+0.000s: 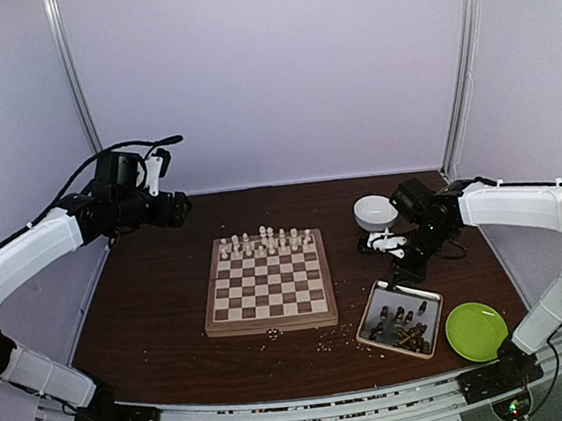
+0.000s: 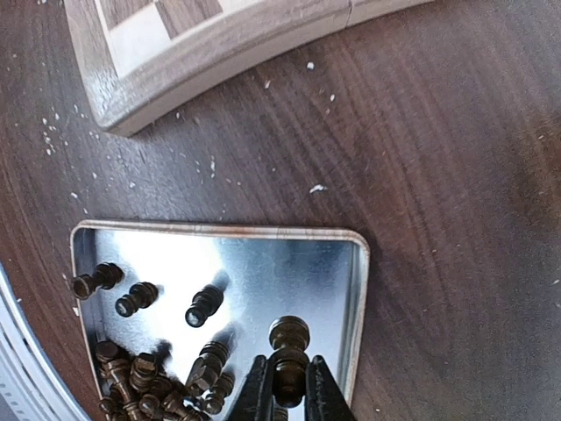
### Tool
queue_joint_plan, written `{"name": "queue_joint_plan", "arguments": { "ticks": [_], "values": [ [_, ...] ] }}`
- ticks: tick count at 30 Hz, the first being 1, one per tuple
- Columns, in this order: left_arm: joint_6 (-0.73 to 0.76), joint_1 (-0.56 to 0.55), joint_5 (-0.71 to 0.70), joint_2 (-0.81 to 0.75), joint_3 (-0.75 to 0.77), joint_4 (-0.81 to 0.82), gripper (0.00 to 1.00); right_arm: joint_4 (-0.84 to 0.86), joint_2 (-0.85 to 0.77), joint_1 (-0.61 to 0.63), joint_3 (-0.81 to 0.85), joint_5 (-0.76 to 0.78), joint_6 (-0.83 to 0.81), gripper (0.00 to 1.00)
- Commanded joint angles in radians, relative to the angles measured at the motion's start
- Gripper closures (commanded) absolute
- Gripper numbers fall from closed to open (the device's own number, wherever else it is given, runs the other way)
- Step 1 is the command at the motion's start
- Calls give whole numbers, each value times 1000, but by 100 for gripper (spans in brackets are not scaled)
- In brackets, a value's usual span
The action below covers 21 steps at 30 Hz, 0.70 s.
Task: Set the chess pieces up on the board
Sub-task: Pick up the bishop from the storage box, then place the bishop on d8.
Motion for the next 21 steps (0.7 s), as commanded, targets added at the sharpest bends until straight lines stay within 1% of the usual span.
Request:
{"name": "queue_joint_plan", "arguments": {
  "ticks": [1, 4, 7, 13, 16, 21],
  "values": [
    [-15, 7, 70, -29, 38, 13, 18, -70, -53, 1, 90, -23, -15, 97],
    [-29, 7, 93, -35, 61, 4, 19, -113, -50, 6, 154, -42, -12, 97],
    [-32, 8, 106, -28, 90, -16, 20, -146, -42, 39, 231, -36, -7, 97],
    [-8, 7, 81, -45, 36, 9, 20, -214, 17, 146, 419, -43, -22, 97],
    [-8, 7, 86, -74, 20, 8, 20, -230, 83, 191, 499, -38, -30, 96],
    [-8, 8, 52, -124, 6, 4, 20, -287, 241, 265, 656, -28, -25, 96]
  ]
}}
